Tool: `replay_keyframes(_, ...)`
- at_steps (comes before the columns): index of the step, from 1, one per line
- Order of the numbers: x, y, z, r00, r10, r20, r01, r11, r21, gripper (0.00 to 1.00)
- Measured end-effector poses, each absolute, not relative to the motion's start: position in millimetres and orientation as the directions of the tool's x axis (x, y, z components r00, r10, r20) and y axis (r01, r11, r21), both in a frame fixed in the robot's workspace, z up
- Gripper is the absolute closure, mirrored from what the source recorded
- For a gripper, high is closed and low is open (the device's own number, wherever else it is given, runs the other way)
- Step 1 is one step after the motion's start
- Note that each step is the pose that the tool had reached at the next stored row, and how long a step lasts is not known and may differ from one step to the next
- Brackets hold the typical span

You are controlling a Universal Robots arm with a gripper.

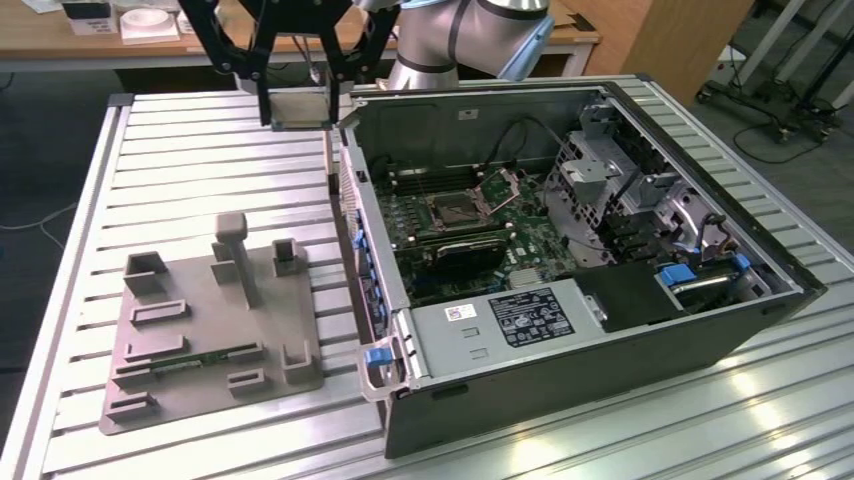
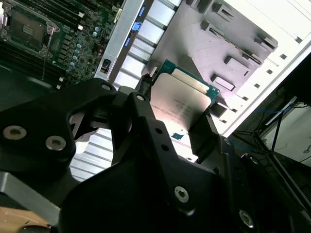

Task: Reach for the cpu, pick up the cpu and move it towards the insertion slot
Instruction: 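Pick up the cpu and move it towards the insertion slot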

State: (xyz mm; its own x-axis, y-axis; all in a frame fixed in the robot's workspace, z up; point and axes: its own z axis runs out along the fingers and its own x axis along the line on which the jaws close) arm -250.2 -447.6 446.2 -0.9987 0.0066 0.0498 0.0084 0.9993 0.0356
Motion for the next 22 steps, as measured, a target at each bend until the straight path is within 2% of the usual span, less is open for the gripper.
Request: replay_keyframes(22, -241.9, -447.6, 446.2, -0.999, 0.007, 0.050, 0.008, 0.999, 0.036, 0.45)
